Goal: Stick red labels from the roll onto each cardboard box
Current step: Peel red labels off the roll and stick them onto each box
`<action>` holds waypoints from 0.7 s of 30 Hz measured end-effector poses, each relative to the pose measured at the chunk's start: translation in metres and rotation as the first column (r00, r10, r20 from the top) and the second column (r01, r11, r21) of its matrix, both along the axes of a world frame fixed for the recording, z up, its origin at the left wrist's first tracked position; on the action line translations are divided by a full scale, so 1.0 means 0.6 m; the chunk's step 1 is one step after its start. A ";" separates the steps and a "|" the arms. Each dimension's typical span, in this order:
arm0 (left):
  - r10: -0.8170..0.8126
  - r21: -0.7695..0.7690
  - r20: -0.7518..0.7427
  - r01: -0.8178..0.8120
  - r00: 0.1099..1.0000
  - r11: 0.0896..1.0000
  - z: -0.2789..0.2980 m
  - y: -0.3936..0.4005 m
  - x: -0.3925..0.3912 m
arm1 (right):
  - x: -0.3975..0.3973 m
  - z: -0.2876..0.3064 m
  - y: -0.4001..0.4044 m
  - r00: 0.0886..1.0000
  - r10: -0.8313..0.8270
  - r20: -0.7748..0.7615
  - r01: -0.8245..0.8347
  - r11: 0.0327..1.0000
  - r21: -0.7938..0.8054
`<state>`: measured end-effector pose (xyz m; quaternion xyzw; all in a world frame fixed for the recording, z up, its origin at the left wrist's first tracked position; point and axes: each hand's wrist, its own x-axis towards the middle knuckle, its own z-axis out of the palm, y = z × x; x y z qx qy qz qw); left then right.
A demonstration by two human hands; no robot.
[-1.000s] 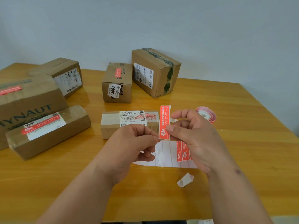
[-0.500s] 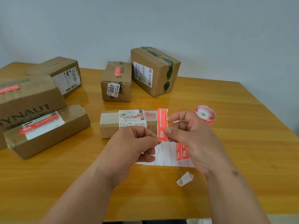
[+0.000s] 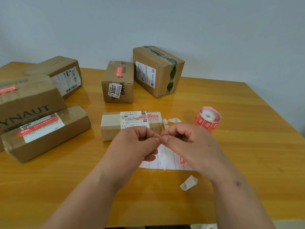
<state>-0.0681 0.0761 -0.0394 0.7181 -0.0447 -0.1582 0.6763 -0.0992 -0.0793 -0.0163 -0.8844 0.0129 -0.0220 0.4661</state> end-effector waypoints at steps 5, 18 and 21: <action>0.006 0.061 0.062 -0.010 0.998 0.998 0.000 0.000 0.000 | 0.004 0.000 0.005 0.999 -0.012 0.037 0.014 0.998 -0.056; 0.027 0.349 0.027 -0.035 0.999 0.936 -0.020 0.012 0.015 | 0.019 0.002 -0.033 0.934 -0.356 0.034 0.355 0.934 0.027; 0.022 0.455 0.028 -0.032 0.999 0.890 -0.025 0.013 0.020 | 0.021 0.008 -0.050 0.862 -0.504 0.050 0.496 0.860 0.124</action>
